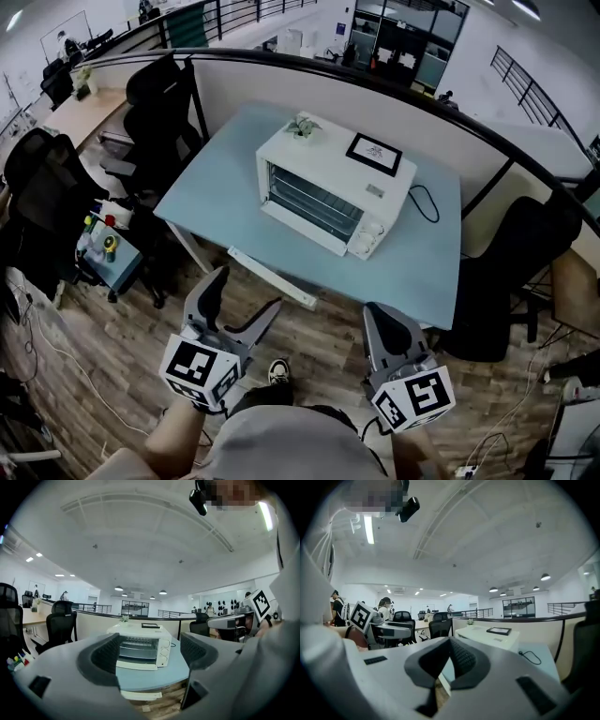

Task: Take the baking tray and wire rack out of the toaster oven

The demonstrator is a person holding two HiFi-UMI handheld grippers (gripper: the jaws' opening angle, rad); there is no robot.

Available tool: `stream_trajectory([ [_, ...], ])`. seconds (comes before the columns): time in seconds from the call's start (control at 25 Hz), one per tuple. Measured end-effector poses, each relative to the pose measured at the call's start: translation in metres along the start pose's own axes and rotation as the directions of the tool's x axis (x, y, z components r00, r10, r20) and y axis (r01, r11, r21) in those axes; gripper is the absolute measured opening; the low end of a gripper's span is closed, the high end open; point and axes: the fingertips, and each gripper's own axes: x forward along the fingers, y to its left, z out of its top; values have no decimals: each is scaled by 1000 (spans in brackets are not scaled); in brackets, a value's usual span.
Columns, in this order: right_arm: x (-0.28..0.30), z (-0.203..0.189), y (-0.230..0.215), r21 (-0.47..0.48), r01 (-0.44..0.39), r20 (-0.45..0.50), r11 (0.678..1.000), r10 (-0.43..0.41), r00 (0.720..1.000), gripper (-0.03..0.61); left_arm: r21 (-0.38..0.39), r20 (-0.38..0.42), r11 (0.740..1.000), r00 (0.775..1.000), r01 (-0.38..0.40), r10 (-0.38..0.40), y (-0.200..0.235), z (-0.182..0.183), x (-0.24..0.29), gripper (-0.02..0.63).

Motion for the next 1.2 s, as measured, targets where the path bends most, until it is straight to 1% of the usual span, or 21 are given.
stream_trajectory([
  [0.16, 33, -1, -13, 9, 27, -4, 1000, -27, 1000, 3, -72, -8, 997, 999, 39, -40, 27, -10, 33, 390],
  [0.24, 44, -3, -16, 14, 33, -16, 999, -33, 999, 3, -135, -15, 989, 998, 54, -57, 37, -16, 47, 390],
  [0.32, 54, -5, -18, 15, 37, -29, 999, -36, 999, 3, -219, -16, 973, 997, 71, -77, 45, -21, 60, 390],
  [0.4, 64, -7, -23, 20, 41, -42, 999, -40, 998, 3, -308, -12, 948, 996, 84, -93, 54, -27, 73, 390],
  [0.48, 72, -11, -29, 28, 46, -52, 999, -44, 998, 3, -393, -9, 915, 995, 90, -102, 62, -34, 87, 390],
  [0.6, 84, -15, -40, 36, 45, -63, 998, -43, 997, 3, -493, -8, 865, 994, 90, -108, 70, -45, 108, 390],
  [0.68, 93, -18, -48, 42, 38, -69, 998, -35, 997, 3, -533, -13, 842, 994, 82, -105, 76, -53, 122, 390],
  [0.8, 109, -20, -60, 50, 20, -76, 999, -16, 997, 3, -574, -30, 817, 995, 63, -99, 81, -64, 143, 390],
  [0.88, 119, -21, -69, 55, 3, -79, 998, 1, 997, 3, -606, -42, 793, 994, 51, -96, 84, -72, 158, 390],
  [0.96, 130, -22, -77, 62, -21, -81, 998, 26, 996, 3, -643, -43, 765, 995, 38, -85, 89, -80, 173, 390],
  [1.12, 151, -30, -91, 74, -92, -98, 993, 99, 990, 3, -721, -24, 692, 998, 19, -52, 96, -96, 204, 390],
  [1.2, 161, -36, -99, 81, -132, -106, 988, 141, 984, 3, -740, -37, 673, 998, 1, -42, 96, -107, 222, 390],
])
